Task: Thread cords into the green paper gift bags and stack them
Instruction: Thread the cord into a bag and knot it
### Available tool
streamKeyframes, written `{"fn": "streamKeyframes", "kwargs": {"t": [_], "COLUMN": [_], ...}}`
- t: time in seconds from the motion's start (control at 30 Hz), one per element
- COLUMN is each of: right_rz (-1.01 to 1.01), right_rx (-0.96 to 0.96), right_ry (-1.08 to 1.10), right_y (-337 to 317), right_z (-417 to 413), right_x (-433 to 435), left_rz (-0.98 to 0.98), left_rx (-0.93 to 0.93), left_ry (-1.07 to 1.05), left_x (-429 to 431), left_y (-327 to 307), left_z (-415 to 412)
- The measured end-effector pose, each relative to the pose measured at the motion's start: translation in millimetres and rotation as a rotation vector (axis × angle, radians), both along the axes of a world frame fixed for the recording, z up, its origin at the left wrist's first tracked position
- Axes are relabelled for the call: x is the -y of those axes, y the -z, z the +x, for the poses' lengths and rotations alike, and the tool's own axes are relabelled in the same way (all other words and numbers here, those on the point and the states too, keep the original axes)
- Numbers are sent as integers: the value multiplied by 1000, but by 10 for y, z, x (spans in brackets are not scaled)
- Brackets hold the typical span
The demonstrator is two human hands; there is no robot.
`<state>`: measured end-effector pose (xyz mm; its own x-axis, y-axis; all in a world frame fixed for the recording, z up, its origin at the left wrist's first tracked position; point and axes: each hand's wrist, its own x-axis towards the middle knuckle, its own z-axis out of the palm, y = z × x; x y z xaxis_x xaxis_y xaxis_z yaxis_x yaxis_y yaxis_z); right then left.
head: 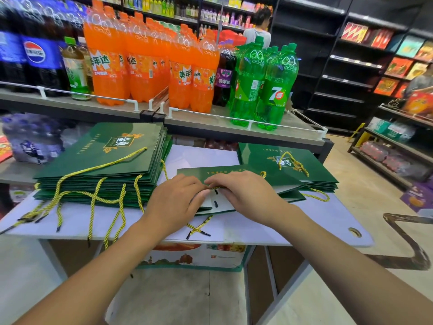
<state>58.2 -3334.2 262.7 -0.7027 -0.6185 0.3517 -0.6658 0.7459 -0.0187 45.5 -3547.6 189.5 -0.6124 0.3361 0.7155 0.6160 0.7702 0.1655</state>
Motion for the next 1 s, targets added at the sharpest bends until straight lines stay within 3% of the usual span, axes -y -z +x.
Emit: {"fn": "streamKeyframes", "kwargs": {"t": [0.17,0.27,0.33,0.4,0.43,0.73,1.0], "right_rz": [5,-374,-594,-703,-725,-1043,-1074], "right_rx": [-104,-266,-85,227,296,591,804], "right_ry": [35,127,294,380,402,513,544], "right_y": [9,106,199,301,351,432,391], "right_z": [25,299,439,469,446,244,311], "right_x": [-40,-27,49,137,168,358,301], "left_rz": [81,90,90,81,79,74,64], "left_rx": [43,34,38,35,31,-20,-43], "left_ry": [20,10,-3,-10,-8,-8,-49], "left_x": [23,16,12,8,6,-5,-3], "left_y": [65,66,68,65,62,61,89], "left_z": [12,23,24,29,31,51,21]}}
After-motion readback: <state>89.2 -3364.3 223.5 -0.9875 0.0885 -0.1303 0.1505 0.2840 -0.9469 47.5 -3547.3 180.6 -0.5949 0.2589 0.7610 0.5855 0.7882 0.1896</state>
